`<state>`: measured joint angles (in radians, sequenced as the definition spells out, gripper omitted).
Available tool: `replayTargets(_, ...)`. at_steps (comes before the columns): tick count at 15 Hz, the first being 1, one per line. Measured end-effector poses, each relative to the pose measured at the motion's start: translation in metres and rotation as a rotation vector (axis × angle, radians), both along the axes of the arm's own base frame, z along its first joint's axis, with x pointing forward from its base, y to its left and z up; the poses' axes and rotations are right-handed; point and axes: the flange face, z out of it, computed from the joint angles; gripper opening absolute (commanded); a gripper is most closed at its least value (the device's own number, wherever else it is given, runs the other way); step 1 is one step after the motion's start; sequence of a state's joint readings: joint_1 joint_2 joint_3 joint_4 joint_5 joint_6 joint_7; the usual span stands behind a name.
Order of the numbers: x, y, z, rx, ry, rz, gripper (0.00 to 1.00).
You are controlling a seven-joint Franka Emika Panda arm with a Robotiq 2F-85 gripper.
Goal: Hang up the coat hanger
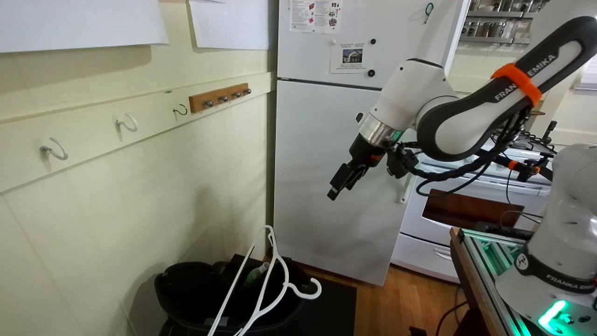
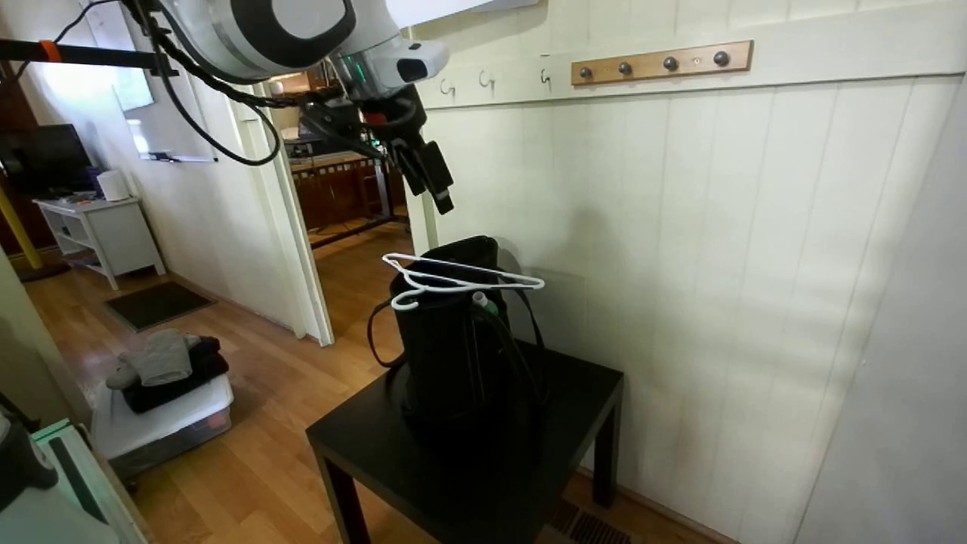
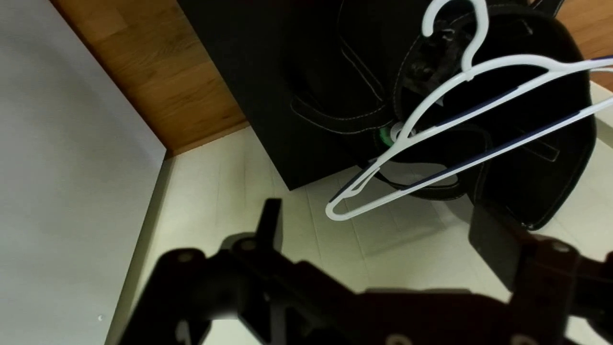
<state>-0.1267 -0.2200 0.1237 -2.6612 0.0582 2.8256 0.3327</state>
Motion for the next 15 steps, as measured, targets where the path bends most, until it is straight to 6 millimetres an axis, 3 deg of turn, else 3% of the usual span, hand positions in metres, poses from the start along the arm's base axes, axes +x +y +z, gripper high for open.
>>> replayTargets(2,0.006,-0.004,-0.007,0.005,0.014,-0.007,1.0)
replayTargets(9,0.006,-0.002,-0.001,0.006,0.0,-0.004,1.0)
replayTargets(15,0.018,0.016,-0.028,0.042,0.049,0.071,1.0)
